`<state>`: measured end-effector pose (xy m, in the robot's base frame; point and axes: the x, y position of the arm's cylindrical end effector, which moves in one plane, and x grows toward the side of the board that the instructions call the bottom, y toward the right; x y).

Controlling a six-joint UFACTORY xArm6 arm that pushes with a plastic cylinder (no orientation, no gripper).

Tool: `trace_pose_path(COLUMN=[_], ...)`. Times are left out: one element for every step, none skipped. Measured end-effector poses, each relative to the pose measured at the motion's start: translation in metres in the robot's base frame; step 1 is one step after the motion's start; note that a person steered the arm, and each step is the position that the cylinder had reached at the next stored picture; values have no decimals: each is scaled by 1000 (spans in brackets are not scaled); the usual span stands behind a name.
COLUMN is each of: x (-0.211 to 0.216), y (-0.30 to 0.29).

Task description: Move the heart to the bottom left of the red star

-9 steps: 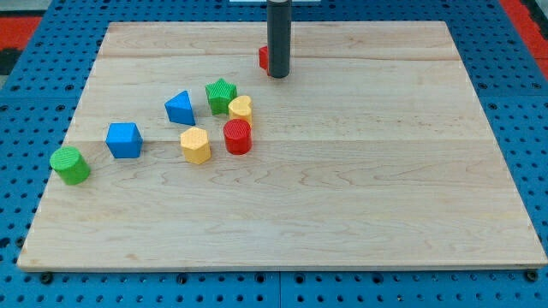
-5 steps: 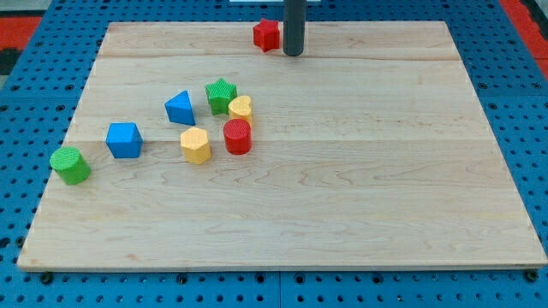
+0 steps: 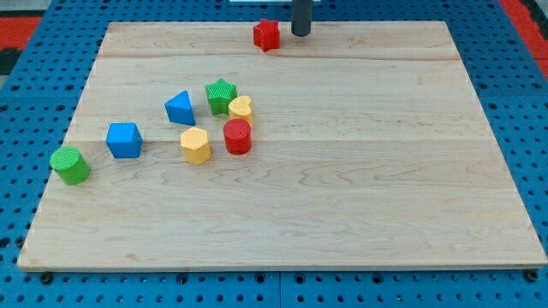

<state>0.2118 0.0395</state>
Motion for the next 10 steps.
trace_pose_path(x=[2, 70, 136, 213, 235, 224, 190, 179, 178, 188], y=[7, 11, -6, -14, -46, -99, -110, -100, -61, -32])
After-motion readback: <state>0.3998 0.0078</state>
